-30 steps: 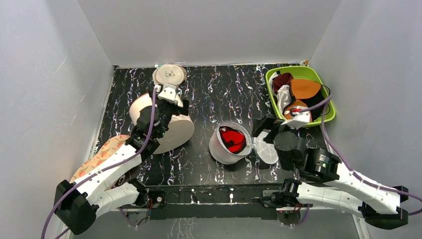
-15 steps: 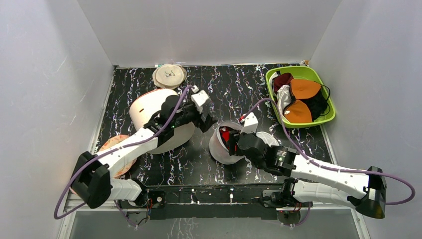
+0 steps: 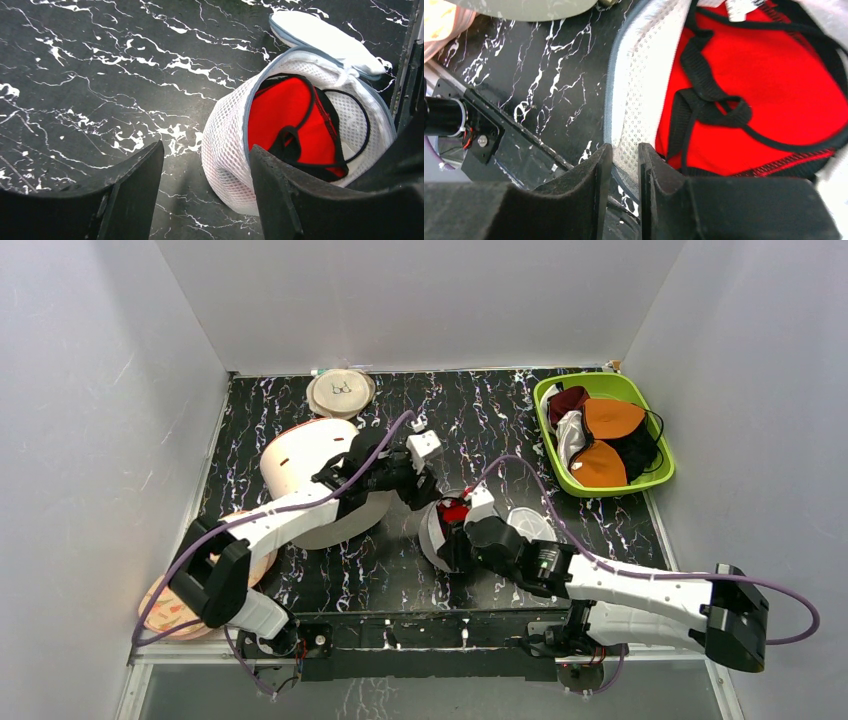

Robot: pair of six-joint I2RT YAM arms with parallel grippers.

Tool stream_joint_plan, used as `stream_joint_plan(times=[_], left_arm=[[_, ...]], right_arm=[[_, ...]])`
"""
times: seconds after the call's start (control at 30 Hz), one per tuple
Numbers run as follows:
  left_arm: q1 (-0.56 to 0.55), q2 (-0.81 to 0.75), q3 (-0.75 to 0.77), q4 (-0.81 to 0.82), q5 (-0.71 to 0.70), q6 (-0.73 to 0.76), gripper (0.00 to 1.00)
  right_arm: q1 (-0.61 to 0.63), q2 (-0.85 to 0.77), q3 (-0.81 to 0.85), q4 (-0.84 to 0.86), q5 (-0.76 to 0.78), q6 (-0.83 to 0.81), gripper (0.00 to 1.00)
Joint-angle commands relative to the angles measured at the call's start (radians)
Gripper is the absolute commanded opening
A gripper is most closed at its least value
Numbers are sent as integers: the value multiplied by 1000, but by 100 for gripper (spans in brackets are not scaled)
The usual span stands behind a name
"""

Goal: Unzip the laundry bag and remove the bra
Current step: Pick up the bra from the laundry bag.

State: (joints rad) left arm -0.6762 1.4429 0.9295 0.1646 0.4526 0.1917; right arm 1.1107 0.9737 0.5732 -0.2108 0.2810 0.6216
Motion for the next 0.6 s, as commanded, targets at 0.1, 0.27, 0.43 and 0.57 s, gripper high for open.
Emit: stream_joint_plan(times=[0.1,0.27,0.43,0.57], left_arm=[[-3,77,108,-141,78,19,55],[-8,51,91,-135,133,43,63],[-16,51,93,-140,128,51,61],[-21,45,90,-139,115,55,59]], right_arm=[[-2,52,8,86,-71,25,26],[-3,-7,54,2,4,5,38],[-13,-42,160,-171,149,-12,50],[-139,-43,200,-272,141,-40,52]])
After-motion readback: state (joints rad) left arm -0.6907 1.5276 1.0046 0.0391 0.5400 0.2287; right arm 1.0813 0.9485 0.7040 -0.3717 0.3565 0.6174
